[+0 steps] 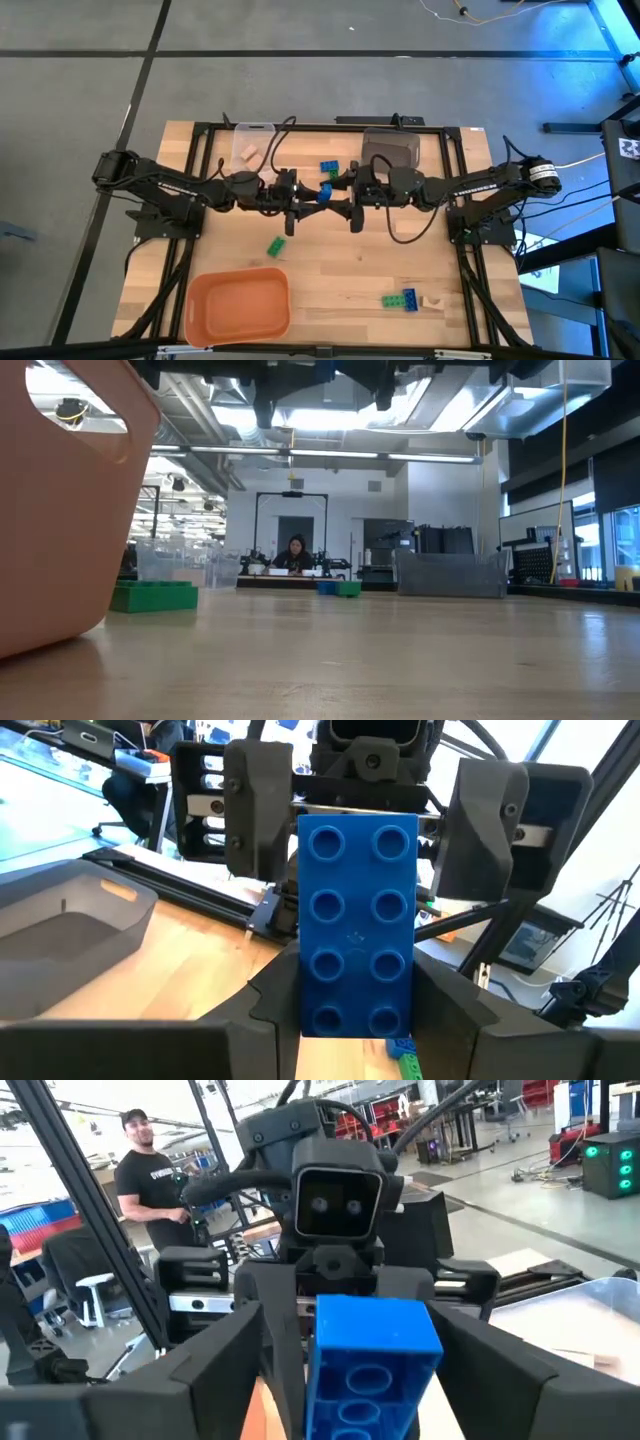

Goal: Sort & place blocks by color
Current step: Put the middle blue game piece into the black bin

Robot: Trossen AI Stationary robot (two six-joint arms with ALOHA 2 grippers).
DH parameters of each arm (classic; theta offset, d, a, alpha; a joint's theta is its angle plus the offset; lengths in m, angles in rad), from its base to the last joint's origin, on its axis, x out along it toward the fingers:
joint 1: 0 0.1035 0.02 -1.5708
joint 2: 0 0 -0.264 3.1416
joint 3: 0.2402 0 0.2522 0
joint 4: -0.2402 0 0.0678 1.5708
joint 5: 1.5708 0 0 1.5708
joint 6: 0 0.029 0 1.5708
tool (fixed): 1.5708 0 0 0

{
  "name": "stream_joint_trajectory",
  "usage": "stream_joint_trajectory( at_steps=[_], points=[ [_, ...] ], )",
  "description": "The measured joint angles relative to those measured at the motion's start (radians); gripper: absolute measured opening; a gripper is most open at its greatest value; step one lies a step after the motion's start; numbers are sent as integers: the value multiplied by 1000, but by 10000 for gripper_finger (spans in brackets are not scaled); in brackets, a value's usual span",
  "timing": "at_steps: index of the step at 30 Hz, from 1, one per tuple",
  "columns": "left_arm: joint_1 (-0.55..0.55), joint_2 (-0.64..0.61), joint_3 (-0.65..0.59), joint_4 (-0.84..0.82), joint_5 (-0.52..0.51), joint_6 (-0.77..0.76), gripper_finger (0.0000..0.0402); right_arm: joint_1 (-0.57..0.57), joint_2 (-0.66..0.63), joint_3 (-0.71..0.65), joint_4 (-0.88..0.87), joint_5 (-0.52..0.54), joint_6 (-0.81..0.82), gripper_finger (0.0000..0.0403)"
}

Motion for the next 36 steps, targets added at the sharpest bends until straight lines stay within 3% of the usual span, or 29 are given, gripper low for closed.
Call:
stream_joint_trajectory(
  at_steps=[12,18,24,28,32,36],
  points=[
    [0,0,0,-2,-16,15,127,0,-1,0,-22,4,30,142],
    [14,0,0,-4,-15,-23,135,0,-8,0,-32,4,35,142],
    [79,-34,0,-95,135,-144,254,-13,-102,-1,-186,-4,-29,141],
    [118,-110,0,-254,216,-145,285,-20,-217,-1,-401,5,-74,141],
    [148,-224,0,-381,195,-100,284,-19,-341,-2,-622,61,-79,142],
    [138,-336,1,-423,87,-15,283,1,-467,-42,-734,119,-55,141]
  ],
)
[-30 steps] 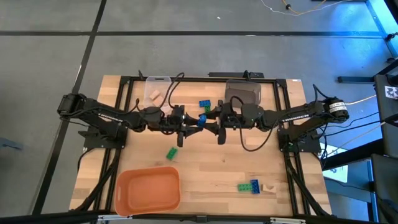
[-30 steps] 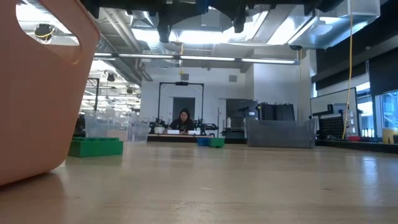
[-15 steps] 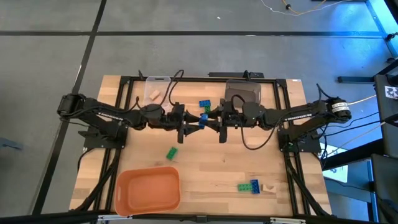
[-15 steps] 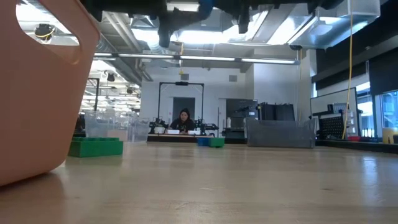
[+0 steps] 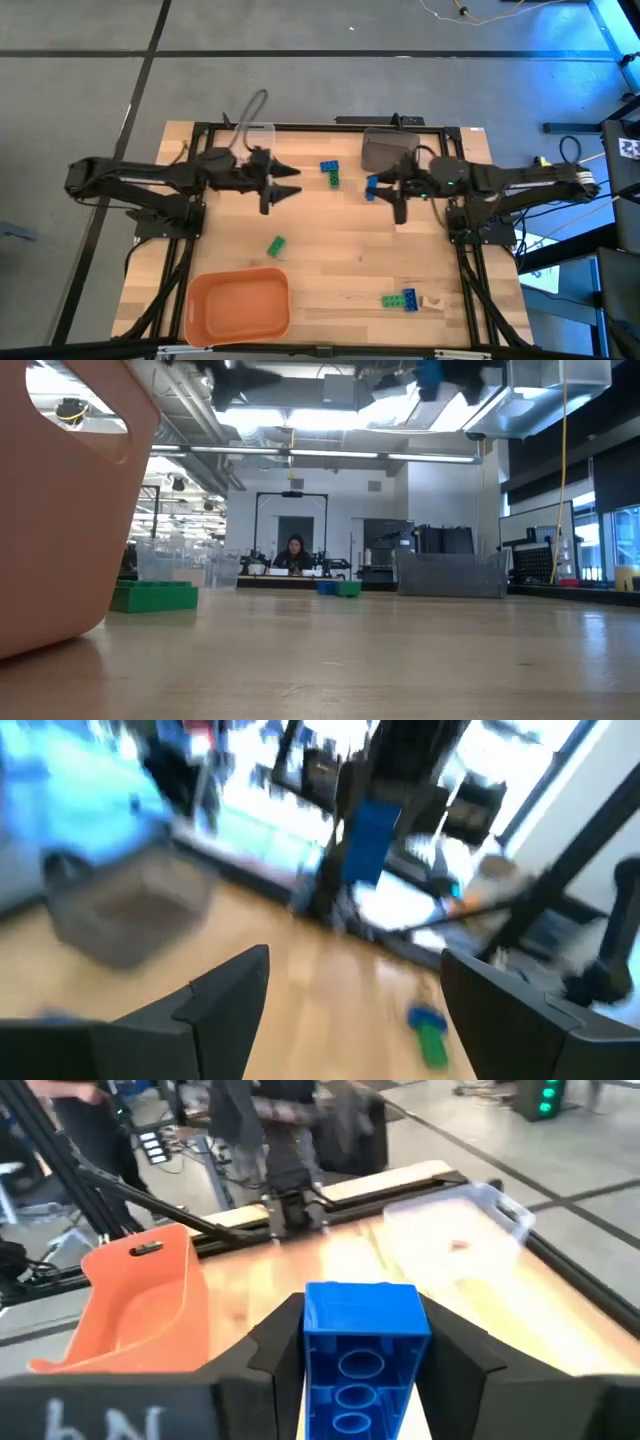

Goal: Sort & place blocks by color
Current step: Put the middle blue game piece into the black bin

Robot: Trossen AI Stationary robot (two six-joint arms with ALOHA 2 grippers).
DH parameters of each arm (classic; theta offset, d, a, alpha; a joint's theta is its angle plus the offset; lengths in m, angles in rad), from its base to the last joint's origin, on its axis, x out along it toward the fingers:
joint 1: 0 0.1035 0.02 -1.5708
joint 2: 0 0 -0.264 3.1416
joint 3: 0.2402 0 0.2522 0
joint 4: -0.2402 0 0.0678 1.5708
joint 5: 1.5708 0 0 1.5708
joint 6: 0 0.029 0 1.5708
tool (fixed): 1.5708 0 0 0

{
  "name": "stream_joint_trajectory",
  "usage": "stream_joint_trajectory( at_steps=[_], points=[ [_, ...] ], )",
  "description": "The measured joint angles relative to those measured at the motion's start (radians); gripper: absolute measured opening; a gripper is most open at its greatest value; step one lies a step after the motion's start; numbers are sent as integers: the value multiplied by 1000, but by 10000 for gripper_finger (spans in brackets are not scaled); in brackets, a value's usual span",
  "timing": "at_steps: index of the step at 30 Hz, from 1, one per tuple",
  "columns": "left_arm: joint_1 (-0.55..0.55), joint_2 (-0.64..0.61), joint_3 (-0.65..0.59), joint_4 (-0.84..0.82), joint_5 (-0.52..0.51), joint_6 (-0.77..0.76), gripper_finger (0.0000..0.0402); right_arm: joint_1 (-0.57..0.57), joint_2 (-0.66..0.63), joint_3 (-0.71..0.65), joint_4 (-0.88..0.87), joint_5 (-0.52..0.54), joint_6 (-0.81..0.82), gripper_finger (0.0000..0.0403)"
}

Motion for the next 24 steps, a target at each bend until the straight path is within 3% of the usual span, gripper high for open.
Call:
stream_joint_trajectory(
  at_steps=[4,9,13,24],
  points=[
    [-43,-73,-3,-10,-112,69,283,32,-123,-87,6,43,62,141],
    [-99,-85,-98,91,-163,46,283,72,-206,-163,70,96,108,141],
    [-120,-83,-175,219,-168,-12,283,80,-214,-167,99,101,90,141],
    [-118,-83,-180,243,-191,39,282,80,-208,-167,121,101,87,141]
  ],
)
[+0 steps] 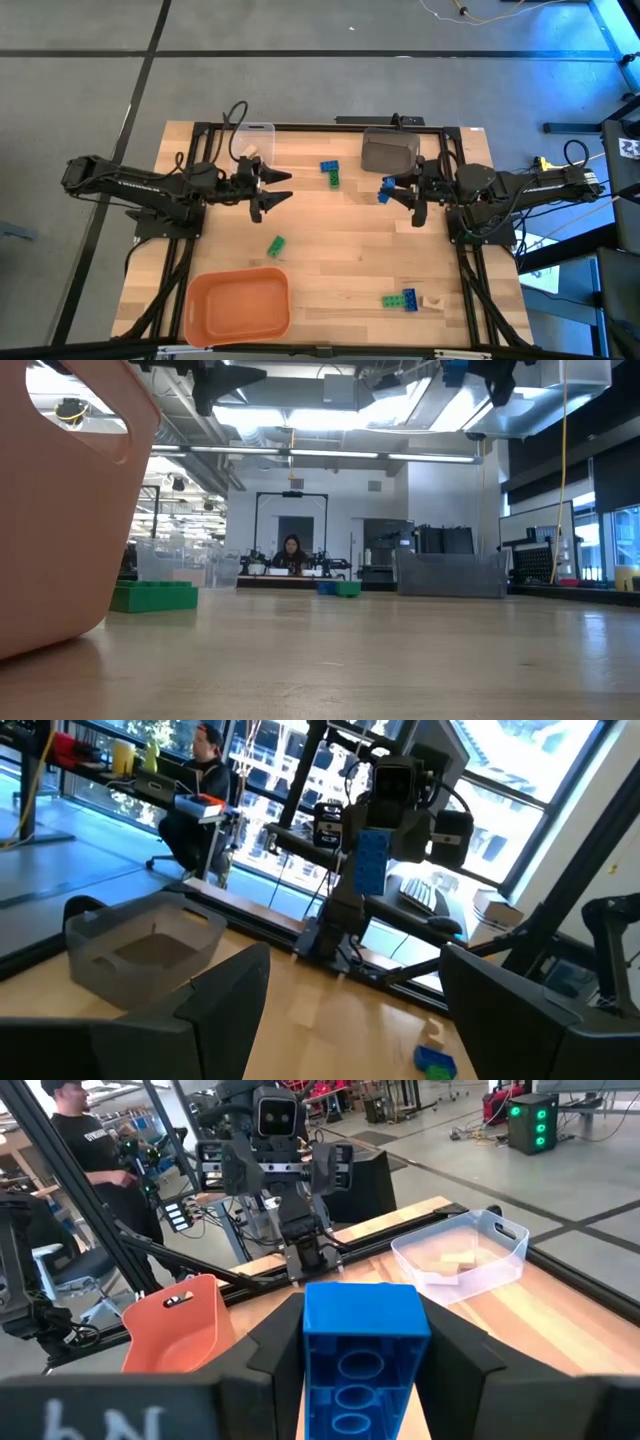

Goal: Sort & place blocks by color
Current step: Put the middle blue game piece into the black bin

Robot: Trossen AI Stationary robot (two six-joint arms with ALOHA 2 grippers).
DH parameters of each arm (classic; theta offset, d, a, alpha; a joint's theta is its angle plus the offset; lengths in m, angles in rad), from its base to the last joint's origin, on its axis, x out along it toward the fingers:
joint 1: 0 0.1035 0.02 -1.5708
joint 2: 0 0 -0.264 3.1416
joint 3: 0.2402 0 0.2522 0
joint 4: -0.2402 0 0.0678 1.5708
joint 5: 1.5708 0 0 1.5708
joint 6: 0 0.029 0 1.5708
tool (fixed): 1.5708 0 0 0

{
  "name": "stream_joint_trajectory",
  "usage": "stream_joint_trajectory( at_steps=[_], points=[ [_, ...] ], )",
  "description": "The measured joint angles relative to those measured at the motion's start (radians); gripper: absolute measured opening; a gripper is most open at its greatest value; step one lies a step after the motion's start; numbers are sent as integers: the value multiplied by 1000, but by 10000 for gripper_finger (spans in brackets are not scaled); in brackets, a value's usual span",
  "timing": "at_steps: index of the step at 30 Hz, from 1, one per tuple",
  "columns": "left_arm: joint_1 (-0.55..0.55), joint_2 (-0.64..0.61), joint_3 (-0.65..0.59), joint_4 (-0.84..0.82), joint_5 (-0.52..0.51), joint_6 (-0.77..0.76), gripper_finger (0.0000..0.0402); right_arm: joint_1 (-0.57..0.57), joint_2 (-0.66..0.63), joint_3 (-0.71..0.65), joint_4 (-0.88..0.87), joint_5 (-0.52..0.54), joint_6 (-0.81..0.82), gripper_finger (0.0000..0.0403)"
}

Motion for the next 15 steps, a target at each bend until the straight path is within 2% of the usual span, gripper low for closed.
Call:
stream_joint_trajectory(
  at_steps=[4,8,11,15],
  points=[
    [0,0,0,-1,2,0,282,0,15,0,11,17,39,141],
    [0,0,0,-1,-1,0,282,-25,74,49,-49,107,52,141],
    [0,0,0,-1,-2,0,282,-101,148,144,-191,132,50,141],
    [0,0,0,-1,-2,-4,282,-255,271,286,-465,131,36,141]
  ],
)
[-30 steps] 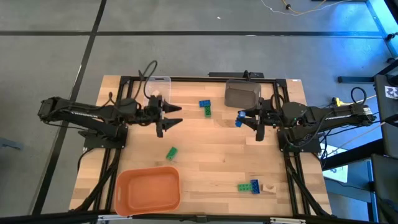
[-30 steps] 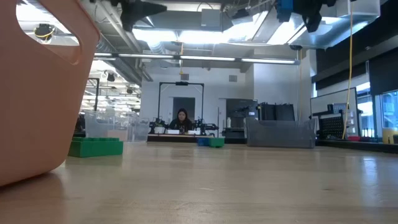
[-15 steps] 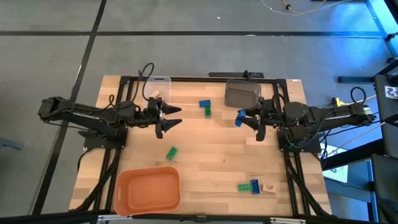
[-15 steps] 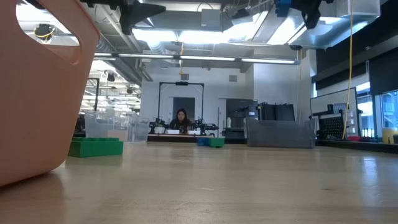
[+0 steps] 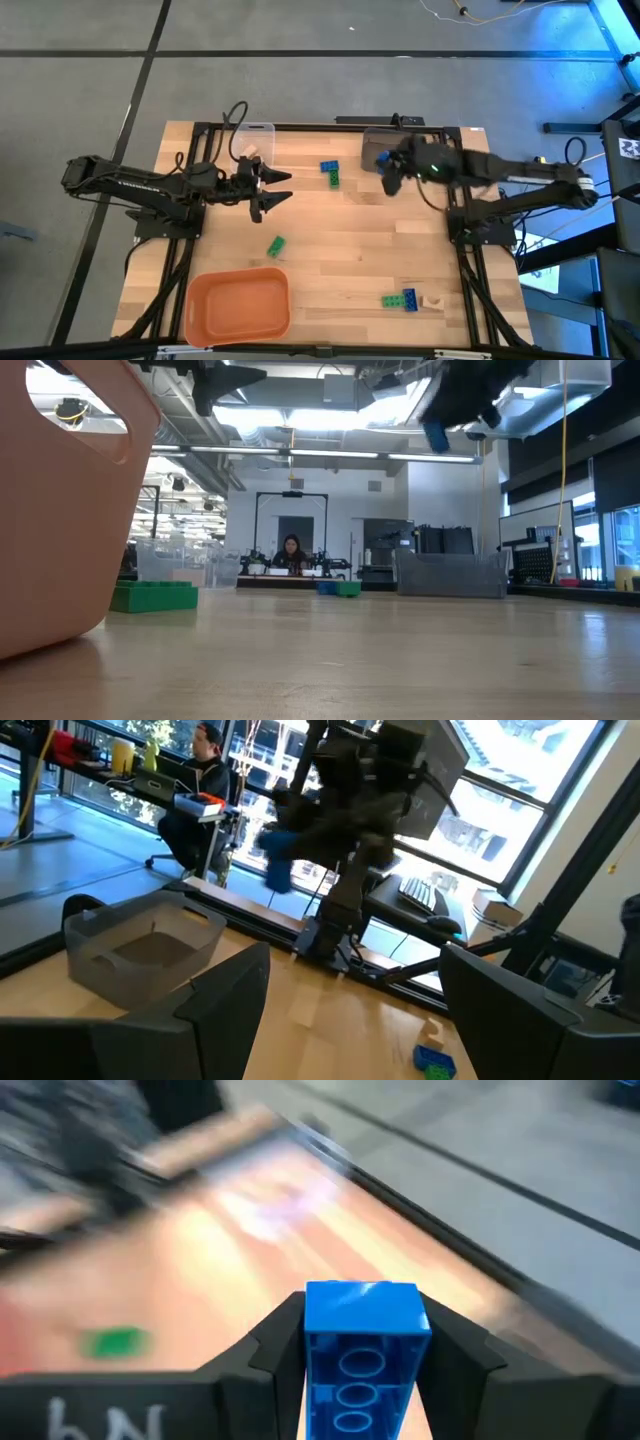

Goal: Sort & place blocks by color
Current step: Put the middle blue game piece into the black bin

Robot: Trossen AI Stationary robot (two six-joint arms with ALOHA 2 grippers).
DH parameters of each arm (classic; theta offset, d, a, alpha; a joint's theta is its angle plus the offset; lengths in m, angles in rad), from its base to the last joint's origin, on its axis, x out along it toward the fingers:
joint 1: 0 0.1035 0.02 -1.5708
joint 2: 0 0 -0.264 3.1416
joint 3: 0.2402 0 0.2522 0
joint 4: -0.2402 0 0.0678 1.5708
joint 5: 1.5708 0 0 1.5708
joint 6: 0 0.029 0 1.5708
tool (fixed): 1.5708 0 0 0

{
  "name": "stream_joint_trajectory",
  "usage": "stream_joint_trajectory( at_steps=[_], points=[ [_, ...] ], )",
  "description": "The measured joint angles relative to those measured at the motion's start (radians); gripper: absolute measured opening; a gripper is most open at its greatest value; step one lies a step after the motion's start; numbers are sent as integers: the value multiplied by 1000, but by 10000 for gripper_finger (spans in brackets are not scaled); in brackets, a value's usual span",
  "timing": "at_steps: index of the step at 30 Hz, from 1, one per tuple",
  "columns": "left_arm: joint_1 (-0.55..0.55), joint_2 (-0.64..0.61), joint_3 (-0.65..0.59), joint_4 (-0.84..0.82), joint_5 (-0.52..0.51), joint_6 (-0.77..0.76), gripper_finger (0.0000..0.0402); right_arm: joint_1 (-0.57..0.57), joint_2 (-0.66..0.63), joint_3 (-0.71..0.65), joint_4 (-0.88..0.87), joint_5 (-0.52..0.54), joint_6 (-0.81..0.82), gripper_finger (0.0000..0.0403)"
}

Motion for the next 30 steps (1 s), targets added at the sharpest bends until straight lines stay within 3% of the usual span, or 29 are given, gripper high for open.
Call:
stream_joint_trajectory(
  at_steps=[5,13,22,30],
  points=[
    [0,0,0,0,-15,-1,282,-211,158,107,-209,-8,-104,141],
    [0,0,0,0,-33,-1,282,-466,392,110,-213,-106,-170,144],
    [0,0,0,0,-79,4,282,-571,609,109,-139,-202,-93,150],
    [0,0,0,0,-79,5,282,-577,657,108,-102,-248,-67,178]
  ],
)
